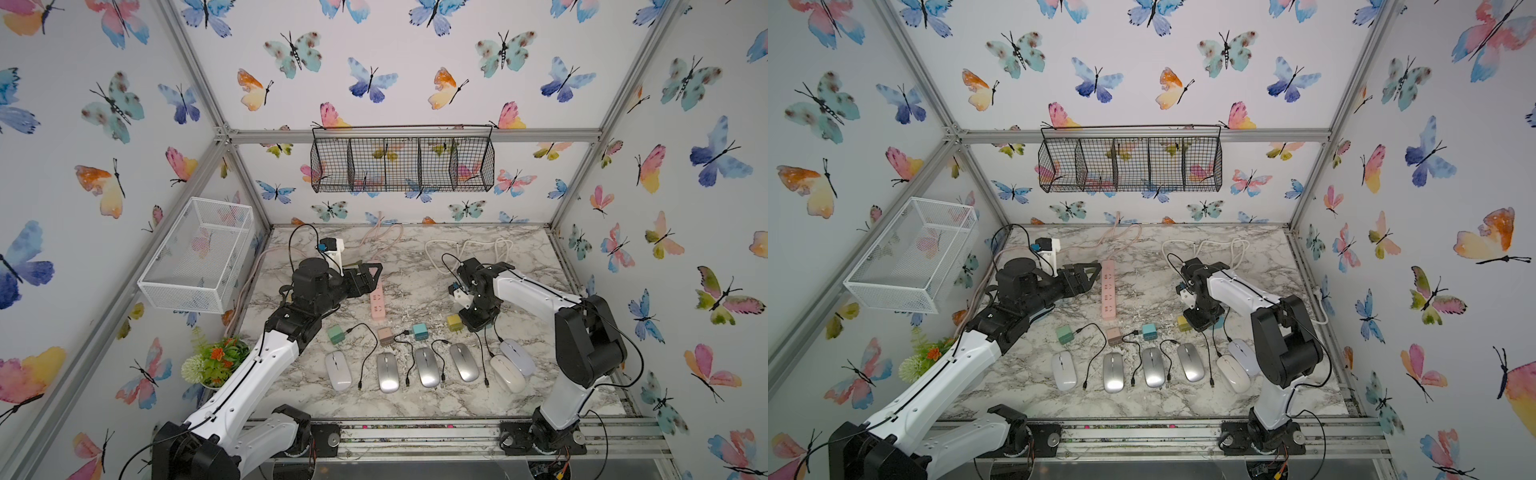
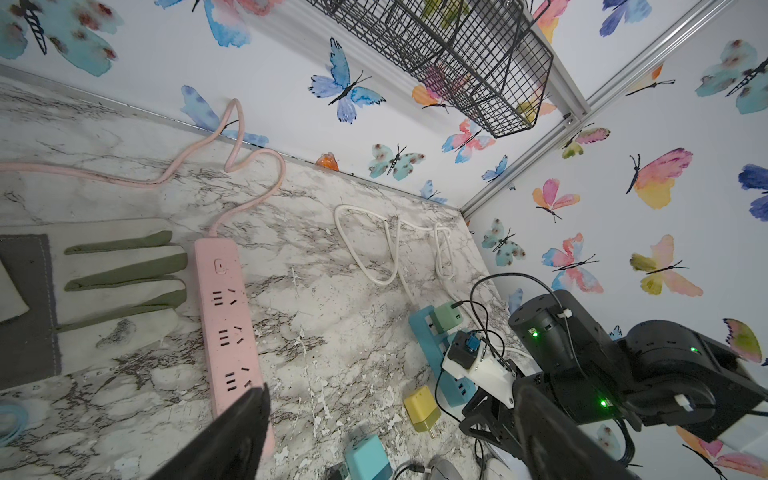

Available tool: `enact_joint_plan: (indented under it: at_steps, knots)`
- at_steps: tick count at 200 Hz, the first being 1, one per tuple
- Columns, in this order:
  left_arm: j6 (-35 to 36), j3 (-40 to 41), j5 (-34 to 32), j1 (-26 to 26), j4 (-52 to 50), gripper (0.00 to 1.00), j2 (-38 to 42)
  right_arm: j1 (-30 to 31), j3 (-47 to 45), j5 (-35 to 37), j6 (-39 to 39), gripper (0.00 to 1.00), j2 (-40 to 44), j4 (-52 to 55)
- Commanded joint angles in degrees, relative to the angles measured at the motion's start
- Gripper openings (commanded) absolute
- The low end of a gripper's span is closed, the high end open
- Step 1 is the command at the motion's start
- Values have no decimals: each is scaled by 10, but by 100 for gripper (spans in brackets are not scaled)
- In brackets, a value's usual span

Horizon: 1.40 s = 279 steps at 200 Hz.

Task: Unplug the wireless mouse
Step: Place the power cord at the center of the board, then adjust the socket at the center of the board.

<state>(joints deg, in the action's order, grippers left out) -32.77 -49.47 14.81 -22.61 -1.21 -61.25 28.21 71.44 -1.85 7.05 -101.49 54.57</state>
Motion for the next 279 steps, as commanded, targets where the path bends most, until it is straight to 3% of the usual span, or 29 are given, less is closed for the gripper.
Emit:
enact_joint_plan:
  at_steps: [1, 85, 118, 149, 171, 205, 248, 279]
  knots:
    - [5, 0, 11, 2, -12, 94, -11, -2, -14, -11, -4, 35, 27, -14]
    - [23, 2, 27, -3, -16, 93, -41, -33, -72, 9, -139, 27, 99, -151]
    - [47, -3, -25, -61, -30, 93, -60, -34, -122, 23, -243, 27, 147, -188]
    - [33, 9, -19, -103, 1, 93, -91, -34, -203, -5, -351, 37, 233, -228]
    - [30, 7, -19, -129, 18, 93, -114, -34, -261, 38, -413, 38, 310, -232]
    - [45, -17, -13, -164, 30, 88, -158, -34, -263, 94, -448, 42, 347, -162]
    - [48, -40, -3, -182, 32, 86, -190, -34, -278, 39, -446, 48, 317, -176]
    - [47, -27, -9, -183, 40, 86, -183, -34, -293, 42, -448, 51, 320, -192]
